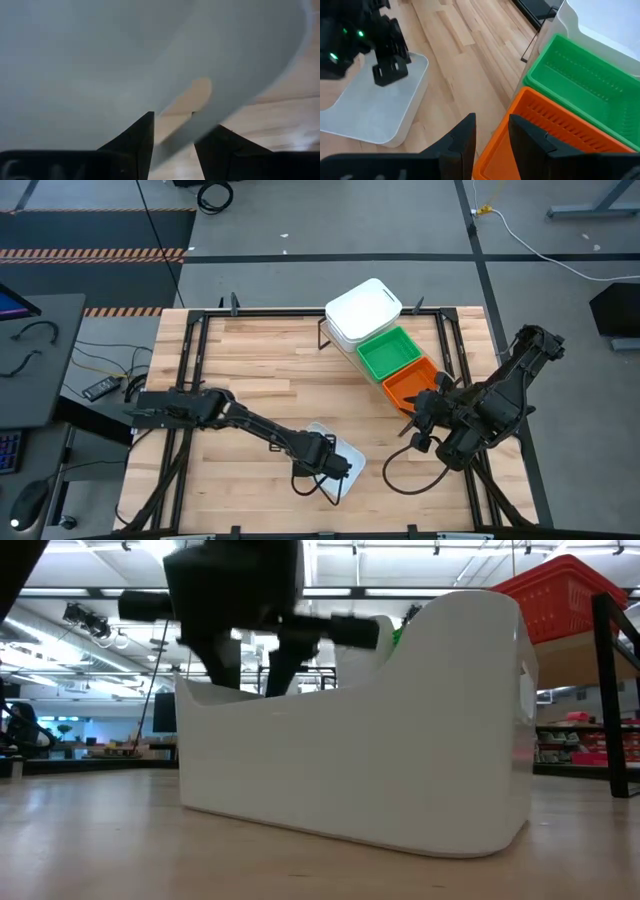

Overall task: Stack baskets on shelf by color
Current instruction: Stack the white bin on top of the white bin on the shelf

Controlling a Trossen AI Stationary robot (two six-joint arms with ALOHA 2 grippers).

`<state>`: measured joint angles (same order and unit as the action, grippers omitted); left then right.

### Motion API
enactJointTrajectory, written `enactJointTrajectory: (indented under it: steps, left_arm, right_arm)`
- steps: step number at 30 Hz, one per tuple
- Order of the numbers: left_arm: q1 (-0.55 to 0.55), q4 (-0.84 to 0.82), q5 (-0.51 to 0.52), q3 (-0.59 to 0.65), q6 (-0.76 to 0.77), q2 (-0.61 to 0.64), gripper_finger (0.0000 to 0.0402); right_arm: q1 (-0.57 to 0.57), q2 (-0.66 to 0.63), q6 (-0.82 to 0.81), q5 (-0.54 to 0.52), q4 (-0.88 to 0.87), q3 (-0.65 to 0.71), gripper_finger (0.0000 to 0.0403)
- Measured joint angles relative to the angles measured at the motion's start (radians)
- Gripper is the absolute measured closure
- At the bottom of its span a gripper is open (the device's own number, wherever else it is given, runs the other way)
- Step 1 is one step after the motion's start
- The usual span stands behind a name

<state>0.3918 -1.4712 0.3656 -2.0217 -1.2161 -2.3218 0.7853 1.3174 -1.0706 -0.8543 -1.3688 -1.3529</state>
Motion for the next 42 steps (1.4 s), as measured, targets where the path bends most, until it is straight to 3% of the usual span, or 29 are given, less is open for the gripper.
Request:
enactJointTrajectory:
  steps: [7,14,24,34,42]
  left_arm:
    - [-0.022,-0.02,0.001,0.001,0.068,-0.054,0.0293]
    - [-0.009,-0.093,-0.076,-0.001,0.237,-0.048,0.0388]
    - [0.028,-0.054,-0.172,-0.001,0.799,-0.042,0.039]
    - [0.037,0.038,-0.093,-0.021,1.019,0.012,0.0398]
    - [0.065,-0.019,-0.092,-0.123,1.131,0.121,0.04]
  right_arm:
    - [0.0,0.0,0.002,0.0,0.0,0.0,0.0282]
    - [0.0,0.0,0.027,-0.005,0.004,0.0,0.0282]
    - [0.0,0.0,0.026,-0.008,0.008,0.0,0.0282]
    - [0.0,0.0,0.026,-0.007,0.008,0.0,0.0282]
    - [0.002,0.0,0.027,-0.007,0.007,0.0,0.0282]
